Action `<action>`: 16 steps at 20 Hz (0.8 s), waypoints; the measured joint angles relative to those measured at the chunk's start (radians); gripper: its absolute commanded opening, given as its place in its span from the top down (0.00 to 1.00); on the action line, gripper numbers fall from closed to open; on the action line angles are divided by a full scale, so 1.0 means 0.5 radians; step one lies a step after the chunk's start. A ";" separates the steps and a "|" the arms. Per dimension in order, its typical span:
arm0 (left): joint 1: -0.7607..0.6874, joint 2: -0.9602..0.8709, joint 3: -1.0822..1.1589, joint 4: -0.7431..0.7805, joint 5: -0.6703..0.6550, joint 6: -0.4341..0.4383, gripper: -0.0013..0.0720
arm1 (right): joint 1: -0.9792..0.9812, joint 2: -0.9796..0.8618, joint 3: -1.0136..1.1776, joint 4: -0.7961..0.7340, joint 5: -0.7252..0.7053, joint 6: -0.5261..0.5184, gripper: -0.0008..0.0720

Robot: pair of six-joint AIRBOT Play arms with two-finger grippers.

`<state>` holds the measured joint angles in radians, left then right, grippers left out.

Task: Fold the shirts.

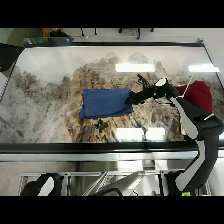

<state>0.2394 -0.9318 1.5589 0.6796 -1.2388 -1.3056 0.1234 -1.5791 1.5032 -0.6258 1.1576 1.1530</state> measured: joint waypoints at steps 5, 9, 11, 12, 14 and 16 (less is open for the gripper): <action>0.000 0.001 0.000 0.001 -0.071 0.002 0.95 | -0.121 0.155 0.247 0.174 -0.002 -0.074 0.97; 0.000 0.000 0.000 0.001 -0.102 0.001 0.95 | -0.400 0.323 0.558 0.209 -0.042 0.057 0.97; 0.000 0.001 0.000 0.001 -0.105 0.000 0.95 | -0.590 0.425 0.677 0.217 -0.055 0.195 0.97; 0.000 0.001 0.000 0.001 -0.107 -0.004 0.95 | -0.685 0.477 0.712 0.212 -0.060 0.264 0.97; 0.000 0.000 0.000 0.001 -0.113 -0.005 0.95 | -0.884 0.589 0.755 0.124 -0.062 0.417 0.97; 0.000 0.000 0.000 0.001 -0.120 -0.014 0.95 | -1.087 0.712 0.778 -0.071 -0.023 0.607 0.97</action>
<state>0.2394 -0.9318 1.5589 0.6800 -1.2987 -1.3128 -0.4202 -1.2232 1.8923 -0.6613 1.1461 1.4567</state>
